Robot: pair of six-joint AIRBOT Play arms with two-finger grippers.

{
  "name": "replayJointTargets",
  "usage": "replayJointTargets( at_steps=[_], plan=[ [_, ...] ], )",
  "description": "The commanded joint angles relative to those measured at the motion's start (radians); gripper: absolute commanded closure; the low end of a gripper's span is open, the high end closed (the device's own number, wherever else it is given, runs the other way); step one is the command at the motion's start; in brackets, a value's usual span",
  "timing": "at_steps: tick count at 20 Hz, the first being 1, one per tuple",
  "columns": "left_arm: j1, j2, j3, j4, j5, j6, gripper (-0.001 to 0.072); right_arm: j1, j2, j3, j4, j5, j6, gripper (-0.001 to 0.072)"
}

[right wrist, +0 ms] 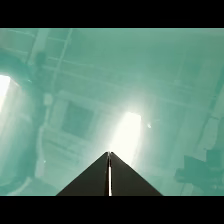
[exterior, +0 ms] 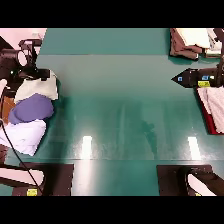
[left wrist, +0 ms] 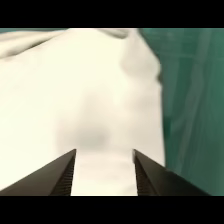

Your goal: Fold the shirts.

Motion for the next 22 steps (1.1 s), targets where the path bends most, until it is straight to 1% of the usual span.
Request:
replayJointTargets(
  at_steps=[1, 3, 4, 5, 6, 8, 9, 11, 13, 15, 16, 18, 20, 22],
  plan=[
    [0.029, -0.074, -0.014, 0.005, 0.074, -0.016, 0.0265, 0.0, 0.0, 0.0, 0.0, -0.003, 0.0, 0.0697],
    [0.029, -0.077, -0.013, 0.005, 0.091, -0.016, 0.0267, 0.0, 0.0, 0.0, 0.0, -0.013, 0.0, 0.0696],
    [0.029, -0.077, -0.013, 0.002, 0.089, -0.017, 0.0327, 0.0, 0.0, 0.0, 0.0, -0.016, 0.0, 0.0697],
    [0.029, -0.077, -0.01, 0.002, 0.072, -0.016, 0.055, 0.0, 0.0, 0.0, 0.0, -0.017, 0.0, 0.0696],
    [0.029, -0.076, -0.003, 0.002, 0.054, -0.016, 0.0674, 0.0, 0.0, 0.0, 0.0, -0.019, 0.0, 0.0696],
    [0.029, -0.076, 0.035, 0.002, -0.007, -0.016, 0.0683, 0.0, 0.001, 0.002, 0.001, -0.029, 0.0, 0.0697],
    [0.029, -0.073, 0.079, 0.0, -0.058, -0.012, 0.0684, 0.0, 0.0, 0.012, 0.001, -0.03, 0.0, 0.0697],
    [0.029, -0.024, 0.165, -0.013, -0.121, 0.039, 0.0684, 0.0, 0.001, 0.069, 0.001, -0.028, 0.0, 0.0696],
    [0.029, 0.085, 0.241, -0.067, -0.126, 0.094, 0.0684, 0.0, 0.001, 0.157, 0.001, -0.031, 0.0, 0.0697],
    [0.029, 0.219, 0.32, -0.176, -0.156, 0.159, 0.0684, 0.0, 0.001, 0.255, 0.0, -0.034, 0.0, 0.0697],
    [0.029, 0.287, 0.361, -0.256, -0.181, 0.216, 0.0684, 0.0, 0.001, 0.295, 0.0, -0.037, 0.0, 0.0696],
    [0.029, 0.399, 0.422, -0.4, -0.235, 0.296, 0.0684, 0.0, 0.001, 0.37, 0.0, -0.039, 0.0, 0.0697],
    [0.029, 0.491, 0.458, -0.501, -0.276, 0.326, 0.0685, 0.0, 0.001, 0.427, 0.0, -0.039, 0.0, 0.0697],
    [-0.018, 0.543, 0.465, -0.518, -0.288, 0.326, 0.0685, 0.0, 0.001, 0.473, 0.0, -0.038, 0.0, 0.0697]
  ],
)
